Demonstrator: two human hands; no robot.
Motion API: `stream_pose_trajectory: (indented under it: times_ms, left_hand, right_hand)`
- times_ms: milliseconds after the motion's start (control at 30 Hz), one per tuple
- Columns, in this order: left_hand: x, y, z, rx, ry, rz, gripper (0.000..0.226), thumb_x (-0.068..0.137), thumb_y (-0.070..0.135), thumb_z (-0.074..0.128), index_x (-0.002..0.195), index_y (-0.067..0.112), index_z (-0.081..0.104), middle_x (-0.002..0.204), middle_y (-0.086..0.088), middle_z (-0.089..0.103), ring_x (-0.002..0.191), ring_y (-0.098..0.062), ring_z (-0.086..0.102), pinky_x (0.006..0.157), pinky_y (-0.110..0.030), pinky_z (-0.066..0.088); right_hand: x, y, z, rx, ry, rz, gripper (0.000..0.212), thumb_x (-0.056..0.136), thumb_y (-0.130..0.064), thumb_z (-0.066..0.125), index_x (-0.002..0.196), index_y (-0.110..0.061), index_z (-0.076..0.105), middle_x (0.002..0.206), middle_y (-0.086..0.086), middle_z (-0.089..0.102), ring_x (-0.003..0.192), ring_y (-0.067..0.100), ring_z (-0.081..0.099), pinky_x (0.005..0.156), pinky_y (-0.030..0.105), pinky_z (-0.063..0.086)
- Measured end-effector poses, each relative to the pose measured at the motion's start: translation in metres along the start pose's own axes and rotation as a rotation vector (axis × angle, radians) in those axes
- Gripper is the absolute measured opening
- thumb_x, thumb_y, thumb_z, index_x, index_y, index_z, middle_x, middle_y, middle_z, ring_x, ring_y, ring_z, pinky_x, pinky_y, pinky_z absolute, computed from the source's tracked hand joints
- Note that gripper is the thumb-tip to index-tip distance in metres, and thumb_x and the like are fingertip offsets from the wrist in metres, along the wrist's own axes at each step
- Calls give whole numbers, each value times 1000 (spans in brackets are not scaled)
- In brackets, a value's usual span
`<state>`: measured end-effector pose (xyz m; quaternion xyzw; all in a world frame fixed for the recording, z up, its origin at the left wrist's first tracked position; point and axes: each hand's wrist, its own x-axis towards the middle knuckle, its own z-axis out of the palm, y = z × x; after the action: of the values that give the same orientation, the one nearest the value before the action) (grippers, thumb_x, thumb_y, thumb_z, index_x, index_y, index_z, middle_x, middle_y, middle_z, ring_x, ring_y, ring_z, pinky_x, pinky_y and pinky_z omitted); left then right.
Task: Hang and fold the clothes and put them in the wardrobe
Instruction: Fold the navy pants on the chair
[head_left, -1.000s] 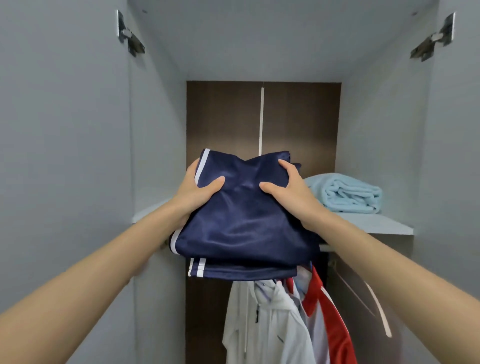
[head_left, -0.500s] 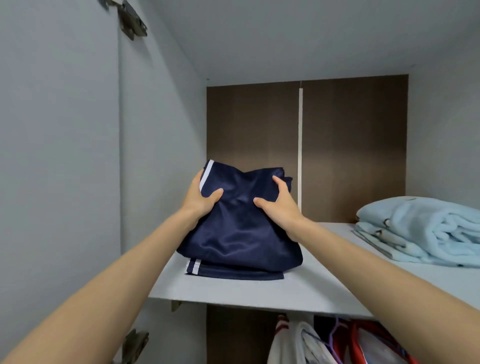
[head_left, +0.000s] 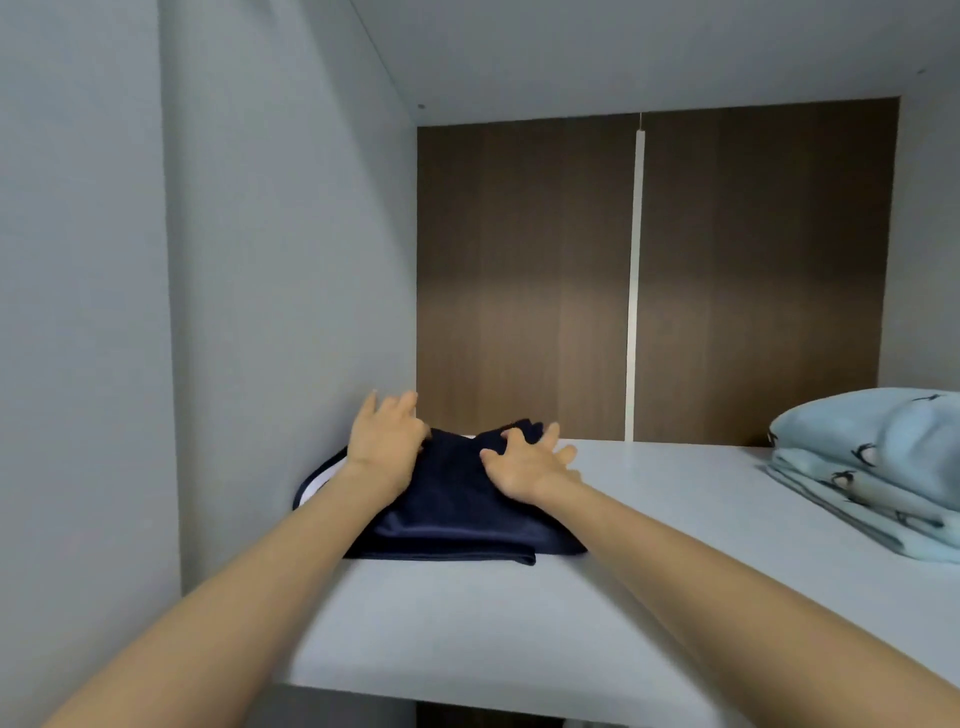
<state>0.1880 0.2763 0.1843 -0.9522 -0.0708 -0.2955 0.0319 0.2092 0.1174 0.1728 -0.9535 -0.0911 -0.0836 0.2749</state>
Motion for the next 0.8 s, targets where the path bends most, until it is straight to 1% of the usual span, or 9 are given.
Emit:
stream_pose_trajectory:
  times_ms: [33, 100, 167, 267, 400, 500, 600, 700, 800]
  left_hand:
    - [1, 4, -4, -64, -41, 6, 34, 102, 32, 38, 130, 27, 57, 137, -5, 42, 125, -24, 42, 110, -38, 28]
    - [0, 11, -7, -127, -257, 8, 43, 103, 40, 29, 133, 23, 54, 139, -8, 48, 127, -27, 44, 106, -38, 34]
    - [-10, 15, 0, -105, -398, 12, 50, 102, 46, 19, 146, 29, 36, 153, -6, 33, 140, -27, 29, 115, -43, 23]
    - [-29, 8, 11, -146, -355, -2, 50, 102, 43, 10, 150, 35, 20, 160, -1, 15, 147, -21, 9, 119, -46, 7]
    - [-40, 4, 1, -188, -360, -10, 50, 103, 43, 13, 150, 32, 21, 158, -2, 20, 146, -23, 14, 117, -47, 12]
    - [-50, 17, -17, -267, -325, 31, 50, 102, 43, 24, 150, 31, 22, 155, -4, 30, 141, -28, 28, 113, -49, 23]
    - [-78, 44, -41, -388, -195, 97, 49, 102, 41, 28, 148, 25, 31, 151, -3, 37, 139, -26, 33, 111, -46, 29]
    - [-118, 69, -68, -486, -71, 159, 47, 102, 39, 32, 145, 23, 36, 149, -2, 41, 137, -23, 35, 110, -43, 33]
    - [-165, 89, -91, -597, 37, 190, 45, 101, 38, 34, 145, 25, 37, 146, 1, 43, 135, -18, 38, 108, -37, 34]
  right_hand:
    - [-2, 0, -4, -97, 7, -28, 50, 98, -48, 33, 144, -29, 32, 159, 13, -9, 141, 40, 9, 109, 49, 21]
    - [-6, 1, -8, -198, -45, -136, 50, 99, -48, 26, 146, -31, 31, 161, 7, -1, 144, 37, 7, 111, 53, 15]
    - [-11, 5, -3, -224, -166, -221, 53, 101, -45, 19, 151, -27, 22, 160, 3, 13, 146, 31, 9, 116, 51, 11]
    - [-22, 16, 9, -123, -221, -232, 58, 101, -48, 16, 154, -26, 9, 162, 4, 4, 149, 25, -2, 120, 45, 4]
    - [-44, 21, -3, -75, -221, -293, 58, 102, -45, 24, 154, -22, 12, 161, 6, 6, 149, 21, -1, 120, 38, 4]
    - [-69, 28, -29, -2, -83, -364, 51, 102, -34, 36, 148, -14, 32, 155, 6, 29, 143, 22, 26, 116, 38, 23]
    - [-105, 50, -57, 39, 180, -421, 37, 99, -26, 43, 135, -20, 50, 141, 1, 46, 127, 20, 45, 103, 40, 40]
    - [-146, 80, -84, 108, 378, -466, 30, 97, -21, 46, 124, -25, 59, 127, -5, 56, 113, 10, 50, 92, 31, 44]
    - [-188, 112, -102, 202, 455, -440, 26, 96, -21, 50, 118, -28, 61, 121, -10, 59, 103, 6, 52, 83, 23, 43]
